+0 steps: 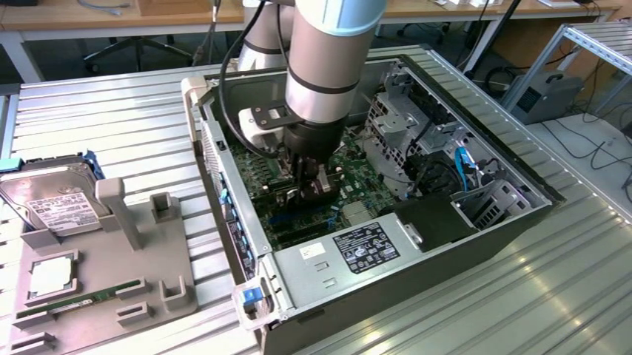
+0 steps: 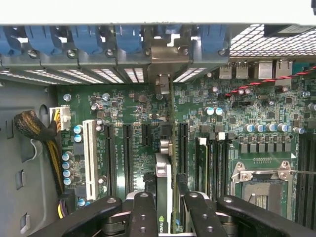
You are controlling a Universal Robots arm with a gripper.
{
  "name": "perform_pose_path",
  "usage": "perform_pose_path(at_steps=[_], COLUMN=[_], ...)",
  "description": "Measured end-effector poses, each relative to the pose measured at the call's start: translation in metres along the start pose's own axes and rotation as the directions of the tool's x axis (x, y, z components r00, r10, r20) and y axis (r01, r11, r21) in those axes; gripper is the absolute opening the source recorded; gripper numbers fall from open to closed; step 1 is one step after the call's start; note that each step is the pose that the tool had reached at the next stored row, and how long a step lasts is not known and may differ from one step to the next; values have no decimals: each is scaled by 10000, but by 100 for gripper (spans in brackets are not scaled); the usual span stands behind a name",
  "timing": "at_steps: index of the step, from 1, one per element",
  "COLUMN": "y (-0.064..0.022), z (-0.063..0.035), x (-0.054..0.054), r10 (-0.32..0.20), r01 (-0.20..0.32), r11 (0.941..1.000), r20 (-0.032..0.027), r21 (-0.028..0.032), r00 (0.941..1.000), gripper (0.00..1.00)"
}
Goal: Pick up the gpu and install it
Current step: 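Insert the gpu into the slot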
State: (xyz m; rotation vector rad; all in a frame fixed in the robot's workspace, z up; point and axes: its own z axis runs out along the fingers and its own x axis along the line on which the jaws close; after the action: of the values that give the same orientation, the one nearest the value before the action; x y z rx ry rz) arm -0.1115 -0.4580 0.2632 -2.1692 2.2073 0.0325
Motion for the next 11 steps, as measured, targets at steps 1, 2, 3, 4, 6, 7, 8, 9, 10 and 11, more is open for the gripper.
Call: perform_pose_path(at_steps=[1,2,3,4,6,7,8,9,10,11], y=[1,0,0,0,0,0,0,0,0,0], z=[0,1,1,-1,-2,0,4,4,5,4], x=[2,17,31,51,60,68,68,68,68,58], r10=[1,1,1,1,2,1,5,16,16,16], r01=[-1,-1,-1,-1,-2,-1,-5,-16,-16,-16], r11=[10000,10000,10000,10000,10000,10000,10000,10000,10000,10000], r20=[15,34,39,38,44,47,47,48,49,66], r21=[0,1,1,1,-1,-1,-1,0,1,0], r00=[10000,10000,10000,10000,10000,10000,10000,10000,10000,10000], gripper=[26,26,26,26,26,26,26,26,33,40])
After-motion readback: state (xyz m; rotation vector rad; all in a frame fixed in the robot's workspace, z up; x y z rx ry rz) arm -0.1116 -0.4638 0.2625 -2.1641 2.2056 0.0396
